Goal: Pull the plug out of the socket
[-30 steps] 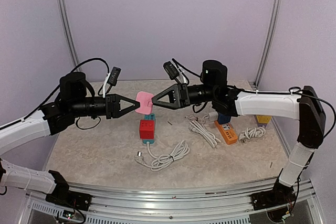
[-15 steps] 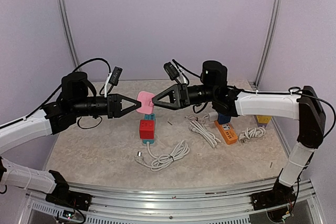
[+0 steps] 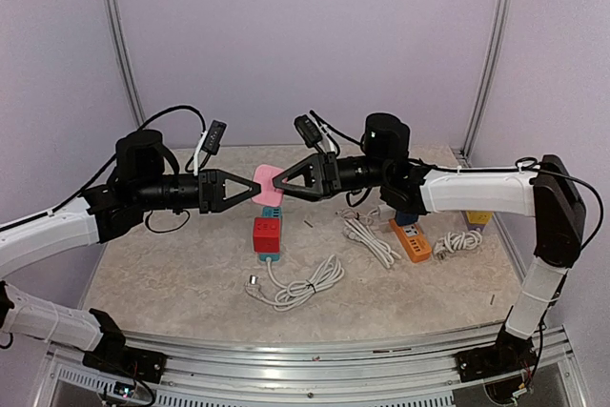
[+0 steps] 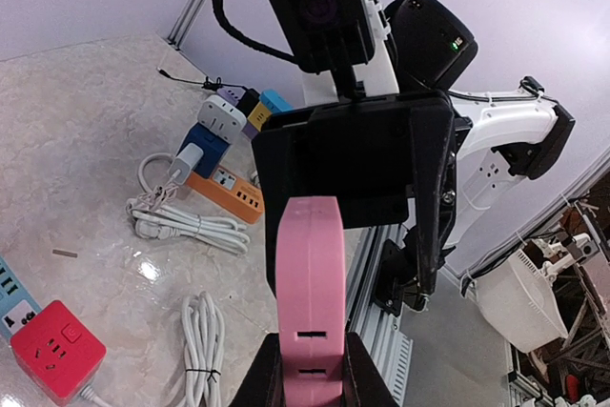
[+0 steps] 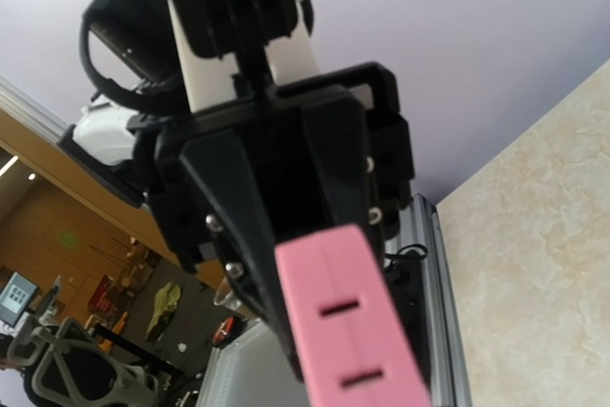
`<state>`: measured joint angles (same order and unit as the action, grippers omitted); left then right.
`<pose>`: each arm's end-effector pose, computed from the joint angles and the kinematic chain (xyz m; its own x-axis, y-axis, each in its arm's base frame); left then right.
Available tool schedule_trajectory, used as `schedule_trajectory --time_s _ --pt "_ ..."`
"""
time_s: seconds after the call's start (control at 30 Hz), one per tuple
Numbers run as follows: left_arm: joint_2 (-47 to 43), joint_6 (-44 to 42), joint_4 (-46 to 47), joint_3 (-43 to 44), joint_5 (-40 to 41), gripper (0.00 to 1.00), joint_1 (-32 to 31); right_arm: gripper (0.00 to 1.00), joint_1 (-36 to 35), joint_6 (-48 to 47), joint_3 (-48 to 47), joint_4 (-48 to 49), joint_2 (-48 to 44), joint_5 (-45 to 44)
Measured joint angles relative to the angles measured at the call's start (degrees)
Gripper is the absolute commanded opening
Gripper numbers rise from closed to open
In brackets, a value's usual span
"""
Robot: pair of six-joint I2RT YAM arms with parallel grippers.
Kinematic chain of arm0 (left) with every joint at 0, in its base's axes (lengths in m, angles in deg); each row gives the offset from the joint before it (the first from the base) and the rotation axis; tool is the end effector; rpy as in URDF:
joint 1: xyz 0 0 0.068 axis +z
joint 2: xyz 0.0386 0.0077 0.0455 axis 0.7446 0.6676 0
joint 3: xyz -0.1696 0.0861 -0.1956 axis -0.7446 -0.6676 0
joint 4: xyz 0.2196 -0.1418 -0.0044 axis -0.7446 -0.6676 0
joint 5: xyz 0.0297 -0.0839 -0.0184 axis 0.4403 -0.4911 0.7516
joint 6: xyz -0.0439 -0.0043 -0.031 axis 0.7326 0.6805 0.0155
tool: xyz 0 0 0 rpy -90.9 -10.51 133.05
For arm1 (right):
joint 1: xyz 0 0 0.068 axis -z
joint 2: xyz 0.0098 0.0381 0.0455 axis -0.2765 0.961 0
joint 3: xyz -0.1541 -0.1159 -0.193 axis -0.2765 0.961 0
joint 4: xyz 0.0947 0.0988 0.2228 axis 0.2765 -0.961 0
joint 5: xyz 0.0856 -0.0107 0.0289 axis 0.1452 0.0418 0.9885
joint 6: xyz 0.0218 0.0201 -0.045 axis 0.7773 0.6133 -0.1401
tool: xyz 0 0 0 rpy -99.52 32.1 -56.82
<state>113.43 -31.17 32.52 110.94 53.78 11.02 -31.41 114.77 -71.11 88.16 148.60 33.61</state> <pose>0.1983 -0.1754 0.3185 -0.5807 -0.0449 -0.8129 0.7581 0.3341 -0.5600 0.2559 0.3222 0.3082 -0.7736 -0.1675 -0.6111 -0.5919 -0.1534 0.7913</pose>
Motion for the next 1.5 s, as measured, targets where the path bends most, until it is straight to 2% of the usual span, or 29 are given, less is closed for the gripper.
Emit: schedule_trajectory --time_s 0.3,0.5,0.67,0.8,1.0,1.27,1.5 --pt "1.16 0.24 1.01 0.48 -1.29 0.0 -0.35 0.53 -0.37 2.34 -0.07 2.14 0.37 0.09" --pt "2.14 0.22 1.05 0.79 -1.55 0.0 -0.44 0.7 -0.74 2.78 -1.16 2.82 1.38 0.35" --pt "2.36 0.2 0.76 0.81 -1.01 0.0 -0.81 0.84 -1.55 -1.64 -3.5 -1.84 1.62 0.07" --pt "2.36 0.2 -0.37 0.81 0.52 0.0 -0.85 0.89 -1.27 -4.55 -3.85 -4.37 1.6 -0.5" --pt "1.84 0.24 -2.21 0.81 2.49 0.0 0.11 0.91 2.01 -8.11 -2.54 -8.87 0.5 -2.03" --pt "-1.42 1.6 -6.03 0.81 7.28 0.0 8.63 0.92 7.74 -17.57 -1.11 -20.98 -5.03 -6.27" --pt "-1.92 5.62 -7.58 0.81 9.38 0.0 22.27 0.93 8.66 -26.21 -1.09 -30.32 -9.33 -9.77"
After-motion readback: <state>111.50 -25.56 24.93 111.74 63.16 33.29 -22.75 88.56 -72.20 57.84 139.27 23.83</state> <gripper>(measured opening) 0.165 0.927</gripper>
